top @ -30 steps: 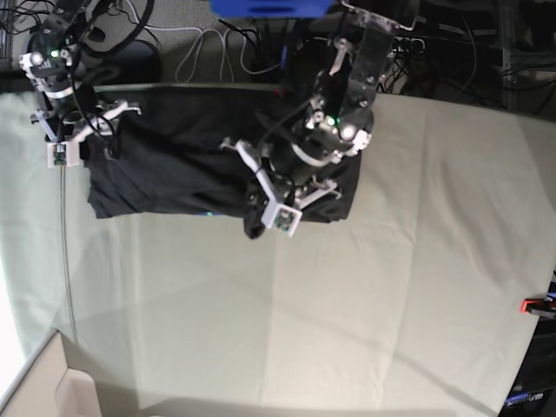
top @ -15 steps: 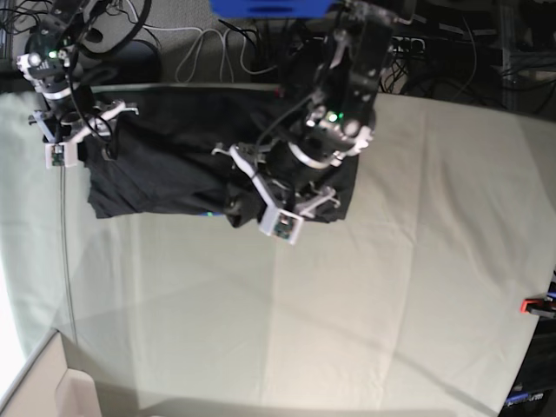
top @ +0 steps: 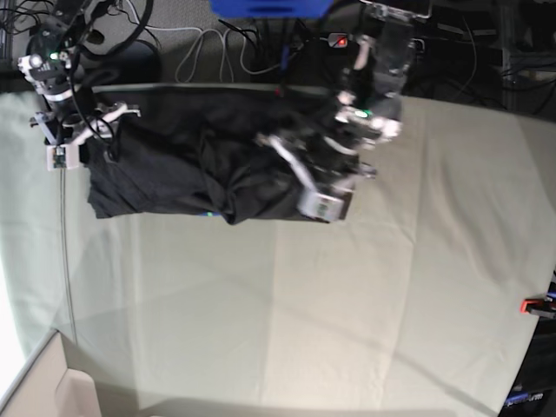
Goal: Layout the t-shirt on the table in an organized manner, then fold the t-shirt properly
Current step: 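Grasp the shirt end with the left gripper and fold it toward the right gripper, then grasp the shirt end with the right gripper and fold it over the stack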
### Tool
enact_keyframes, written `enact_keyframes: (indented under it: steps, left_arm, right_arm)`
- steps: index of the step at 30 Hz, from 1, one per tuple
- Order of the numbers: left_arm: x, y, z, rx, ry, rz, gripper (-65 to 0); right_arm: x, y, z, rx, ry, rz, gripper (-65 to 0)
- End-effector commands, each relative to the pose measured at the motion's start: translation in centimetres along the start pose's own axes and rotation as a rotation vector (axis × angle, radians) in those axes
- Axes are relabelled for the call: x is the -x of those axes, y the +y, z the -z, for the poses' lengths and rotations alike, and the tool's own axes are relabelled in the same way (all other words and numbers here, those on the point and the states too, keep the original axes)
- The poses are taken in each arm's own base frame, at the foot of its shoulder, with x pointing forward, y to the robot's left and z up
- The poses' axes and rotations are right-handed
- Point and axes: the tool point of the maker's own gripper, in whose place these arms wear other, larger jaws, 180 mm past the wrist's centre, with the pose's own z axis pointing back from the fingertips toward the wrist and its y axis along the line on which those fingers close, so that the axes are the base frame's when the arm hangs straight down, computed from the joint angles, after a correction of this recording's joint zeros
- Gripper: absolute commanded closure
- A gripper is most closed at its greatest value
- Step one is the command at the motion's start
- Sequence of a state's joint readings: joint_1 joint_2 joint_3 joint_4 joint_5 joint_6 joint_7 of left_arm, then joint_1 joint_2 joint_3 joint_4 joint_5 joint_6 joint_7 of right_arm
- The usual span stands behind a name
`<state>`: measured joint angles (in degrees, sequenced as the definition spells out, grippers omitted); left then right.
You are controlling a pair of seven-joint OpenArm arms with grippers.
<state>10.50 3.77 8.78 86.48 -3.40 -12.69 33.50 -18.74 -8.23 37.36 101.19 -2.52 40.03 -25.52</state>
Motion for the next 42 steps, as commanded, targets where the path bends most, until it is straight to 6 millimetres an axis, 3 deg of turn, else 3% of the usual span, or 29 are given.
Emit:
enact_keyframes:
  steps: [1,8,12,15,16,19,23,27,30,35,42]
  left_arm:
    - [-0.7,-1.8,0.2,0.055,-0.024,0.024,-31.1]
    - [0.6,-9.8,-0.2,0.267,0.008,0.261,-31.1]
    - [0.3,-11.7,-1.4,0.320,-0.022,0.323,-31.2]
    - [-0.6,-11.0,-2.2,0.309,-0.048,0.346,-31.2]
    - [-1.0,-10.3,-2.4,0.294,-0.059,0.353,-31.3]
    - [-2.3,-5.7,-3.3,0.195,-0.084,0.346,-31.3]
    - [-3.0,2.0,-5.1,0.007,-0.102,0.270,-31.5]
    - [-3.5,10.2,-7.8,-0.206,-0.120,0.177,-31.5]
    - [-3.7,14.6,-9.8,-0.326,-0.132,0.130,-31.5]
    - [-3.8,19.0,-12.2,-0.449,-0.150,0.077,-31.6]
    - [-4.0,21.3,-13.9,-0.519,-0.166,0.047,-31.6]
  right_arm:
    - [-1.3,-0.3,-0.2,0.004,-0.050,-0.002,-33.1]
    - [-1.5,-0.6,-0.2,0.011,-0.057,-0.003,-33.1]
    - [-2.4,-1.3,-0.1,0.025,-0.072,-0.016,-33.1]
    - [-2.6,-2.0,-0.2,0.041,-0.080,-0.012,-33.3]
    - [-3.0,-2.1,-0.1,0.045,-0.089,-0.013,-33.3]
    - [-3.3,-2.2,0.1,0.046,-0.096,-0.010,-34.0]
    - [-2.5,-1.8,1.9,0.019,-0.074,0.041,-36.3]
    - [-0.8,-3.6,3.1,0.049,-0.041,0.120,-36.9]
    - [0.3,-5.0,3.2,0.068,-0.017,0.139,-36.9]
    - [1.6,-6.0,3.5,0.069,0.020,0.145,-36.9]
    - [4.2,-5.2,5.0,0.028,0.081,0.199,-36.9]
